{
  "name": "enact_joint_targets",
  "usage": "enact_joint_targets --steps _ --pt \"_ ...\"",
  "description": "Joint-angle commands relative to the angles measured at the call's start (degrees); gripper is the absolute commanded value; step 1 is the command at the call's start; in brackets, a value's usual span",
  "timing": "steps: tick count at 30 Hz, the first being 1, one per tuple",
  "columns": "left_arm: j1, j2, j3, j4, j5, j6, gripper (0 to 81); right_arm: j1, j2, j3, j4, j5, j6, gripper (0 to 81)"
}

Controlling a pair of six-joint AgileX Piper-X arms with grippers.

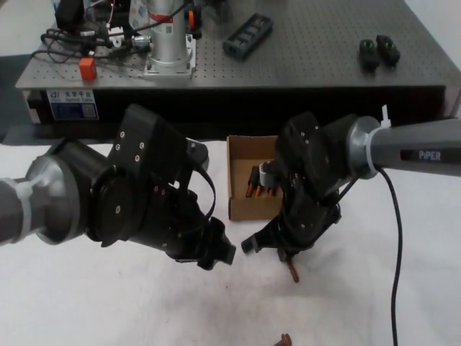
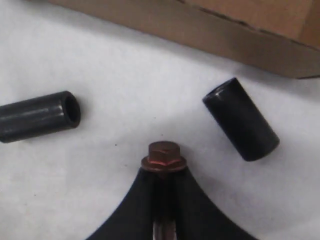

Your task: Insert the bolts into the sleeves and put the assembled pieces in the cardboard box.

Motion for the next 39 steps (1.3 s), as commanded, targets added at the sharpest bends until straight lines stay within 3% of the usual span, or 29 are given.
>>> enact_joint_targets --steps 1,7,18,31,35,39 --pt "0.1 -1.7 1.8 -1.3 -0.7 0.3 43.9 -1.4 0.5 0.1 1.6 -1.2 -2.6 2.7" --pt "0.1 8.6 -10.1 6.6 -0.1 6.5 40.2 -6.1 -7.9 1.6 10.2 -2.9 -6.4 2.7" --pt "-3.4 25.3 -36.1 24.6 -2.1 17.7 40.2 -15.6 -29.7 15.2 10.1 -9.7 -6.3 2.7" --pt "-5.7 36.0 -47.8 34.6 -8.1 23.6 39.9 -17.6 -38.5 26.0 10.1 -10.0 -5.9 2.7" --pt "-5.7 36.8 -47.8 34.4 -8.3 24.1 30.6 -17.6 -39.2 26.9 10.2 -11.1 -5.9 2.7" --pt "-5.7 36.9 -47.8 34.4 -7.4 24.1 12.7 -17.6 -39.8 26.9 10.0 -11.2 -5.7 2.7"
